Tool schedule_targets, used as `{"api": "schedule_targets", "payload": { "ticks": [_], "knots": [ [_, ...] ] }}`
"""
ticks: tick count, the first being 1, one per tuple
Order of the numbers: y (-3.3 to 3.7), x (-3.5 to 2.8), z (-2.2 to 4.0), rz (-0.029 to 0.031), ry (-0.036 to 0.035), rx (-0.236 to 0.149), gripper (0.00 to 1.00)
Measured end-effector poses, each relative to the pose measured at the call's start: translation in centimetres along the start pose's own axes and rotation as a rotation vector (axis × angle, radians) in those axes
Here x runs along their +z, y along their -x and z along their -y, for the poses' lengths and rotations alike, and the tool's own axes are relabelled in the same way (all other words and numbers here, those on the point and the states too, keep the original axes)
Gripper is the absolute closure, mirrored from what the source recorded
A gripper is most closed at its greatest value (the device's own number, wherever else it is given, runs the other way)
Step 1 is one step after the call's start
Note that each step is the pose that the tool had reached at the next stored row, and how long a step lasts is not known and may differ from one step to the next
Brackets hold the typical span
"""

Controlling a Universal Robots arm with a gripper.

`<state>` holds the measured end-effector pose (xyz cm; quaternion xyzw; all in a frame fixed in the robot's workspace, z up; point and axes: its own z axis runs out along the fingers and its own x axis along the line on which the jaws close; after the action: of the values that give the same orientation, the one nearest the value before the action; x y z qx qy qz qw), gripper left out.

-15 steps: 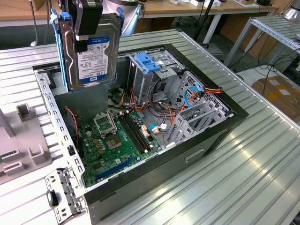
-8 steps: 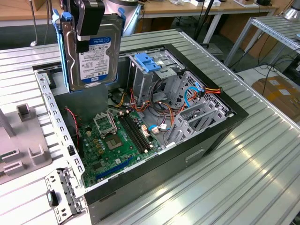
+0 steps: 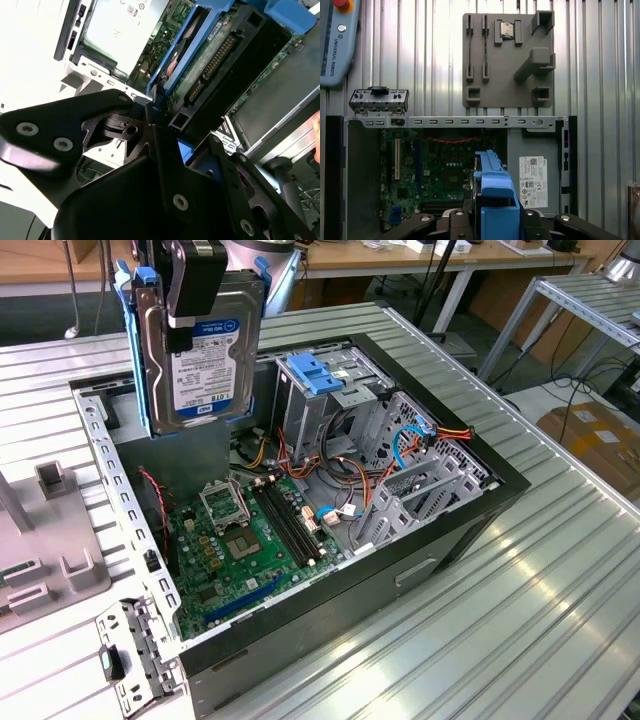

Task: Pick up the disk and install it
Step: 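Pick up the disk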

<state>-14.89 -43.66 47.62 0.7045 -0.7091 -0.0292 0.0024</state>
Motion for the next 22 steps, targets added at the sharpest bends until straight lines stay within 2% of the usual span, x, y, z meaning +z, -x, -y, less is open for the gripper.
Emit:
{"api": "schedule_targets", "payload": {
  "ticks": [22],
  "knots": [
    [-0.35,-0.05,0.89,0.0000,-0.0001,0.000,0.63]
  ]
}}
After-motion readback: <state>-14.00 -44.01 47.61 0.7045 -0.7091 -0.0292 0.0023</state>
